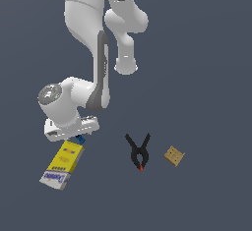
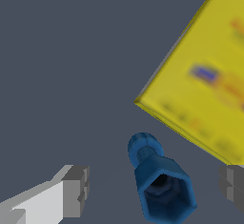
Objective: Pick up a designated object from a clutter of objects.
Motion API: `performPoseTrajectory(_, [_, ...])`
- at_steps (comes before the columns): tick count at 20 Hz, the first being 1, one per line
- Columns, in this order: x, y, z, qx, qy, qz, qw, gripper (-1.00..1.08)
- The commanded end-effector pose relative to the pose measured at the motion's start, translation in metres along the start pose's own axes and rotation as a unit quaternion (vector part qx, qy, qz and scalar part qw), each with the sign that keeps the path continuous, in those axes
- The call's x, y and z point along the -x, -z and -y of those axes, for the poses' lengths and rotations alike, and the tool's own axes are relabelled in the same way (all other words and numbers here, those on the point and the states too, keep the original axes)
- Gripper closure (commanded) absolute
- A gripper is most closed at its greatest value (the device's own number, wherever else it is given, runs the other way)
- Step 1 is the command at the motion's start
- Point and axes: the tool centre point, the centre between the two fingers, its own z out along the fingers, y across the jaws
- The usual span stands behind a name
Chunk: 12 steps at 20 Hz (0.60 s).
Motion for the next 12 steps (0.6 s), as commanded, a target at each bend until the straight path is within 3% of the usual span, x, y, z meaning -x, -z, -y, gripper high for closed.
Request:
performPoseTrajectory(1, [-0.0001, -0.0095, -0.0003, 0.0, 0.0, 0.0, 1.0, -0.92])
performPoseTrajectory(5, [-0.001, -0.0135, -0.0009, 0.0, 0.001, 0.0, 1.0, -0.92])
performPoseTrajectory(6, [-0.001, -0.0135, -0.0009, 0.0, 0.001, 0.0, 1.0, 1.08])
performPoseTrajectory(12, [-0.001, -0.0135, -0.0009, 0.0, 0.001, 0.0, 1.0, 1.08])
